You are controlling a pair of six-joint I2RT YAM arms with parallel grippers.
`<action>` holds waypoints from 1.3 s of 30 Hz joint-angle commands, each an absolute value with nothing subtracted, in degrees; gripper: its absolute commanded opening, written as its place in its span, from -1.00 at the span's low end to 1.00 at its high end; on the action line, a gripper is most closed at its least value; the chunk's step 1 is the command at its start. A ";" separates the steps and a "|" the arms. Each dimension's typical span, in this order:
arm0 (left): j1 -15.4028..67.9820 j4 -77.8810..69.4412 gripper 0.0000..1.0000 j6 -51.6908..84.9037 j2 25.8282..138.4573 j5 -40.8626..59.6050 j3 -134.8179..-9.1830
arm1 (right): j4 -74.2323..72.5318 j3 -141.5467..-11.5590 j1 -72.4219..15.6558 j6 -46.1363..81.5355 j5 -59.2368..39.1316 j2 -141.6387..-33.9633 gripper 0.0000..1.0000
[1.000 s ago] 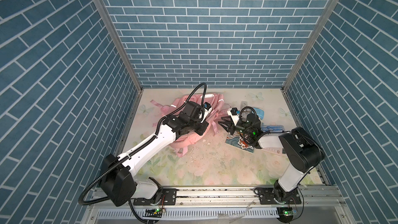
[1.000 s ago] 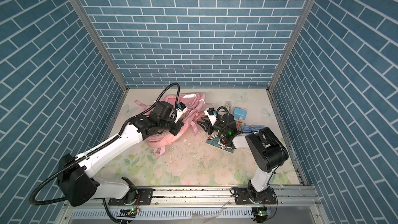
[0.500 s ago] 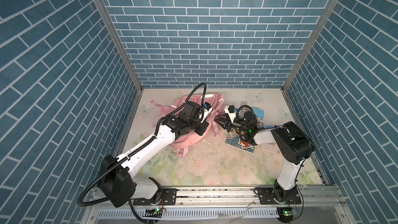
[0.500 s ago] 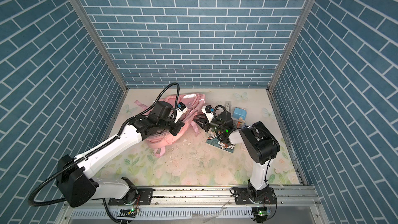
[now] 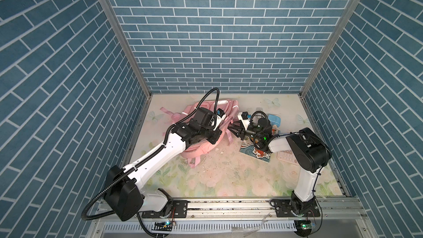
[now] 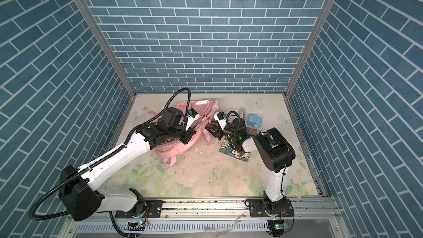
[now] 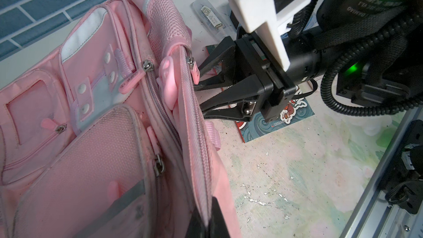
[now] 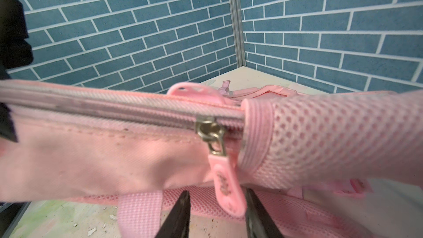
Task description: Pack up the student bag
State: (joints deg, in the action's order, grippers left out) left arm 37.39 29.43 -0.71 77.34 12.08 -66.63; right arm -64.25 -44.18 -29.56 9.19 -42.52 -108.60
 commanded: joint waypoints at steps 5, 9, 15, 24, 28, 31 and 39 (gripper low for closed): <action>37.61 25.55 -1.00 -1.60 74.89 13.72 -66.19 | -68.37 -44.79 -29.38 9.87 -45.12 -107.08 -0.19; 37.58 25.22 -1.00 -1.60 74.88 13.39 -65.65 | -69.71 -44.41 -29.36 9.91 -46.01 -106.33 -0.27; 37.61 24.96 -1.00 -1.50 74.80 13.23 -65.13 | -73.32 -43.13 -29.36 11.18 -45.76 -106.54 -0.41; 37.56 24.86 -1.00 -1.49 74.76 12.83 -64.95 | -76.27 -42.93 -29.00 13.36 -46.33 -106.61 -0.57; 37.52 24.74 -1.00 -1.16 75.27 12.40 -65.45 | -74.15 -42.98 -29.00 13.26 -46.97 -106.65 -0.80; 37.44 25.03 -1.00 -0.12 75.91 11.65 -66.04 | -70.57 -43.06 -29.09 12.81 -45.92 -106.06 -0.97; 37.43 22.67 -1.00 5.37 77.65 9.55 -65.77 | -56.15 -41.10 -32.28 4.80 -43.44 -98.19 -1.00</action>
State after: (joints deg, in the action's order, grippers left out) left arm 37.41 28.53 2.87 77.62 11.22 -64.77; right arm -61.87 -42.15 -30.30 10.37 -43.53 -102.43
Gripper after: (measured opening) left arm 0.073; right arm 0.078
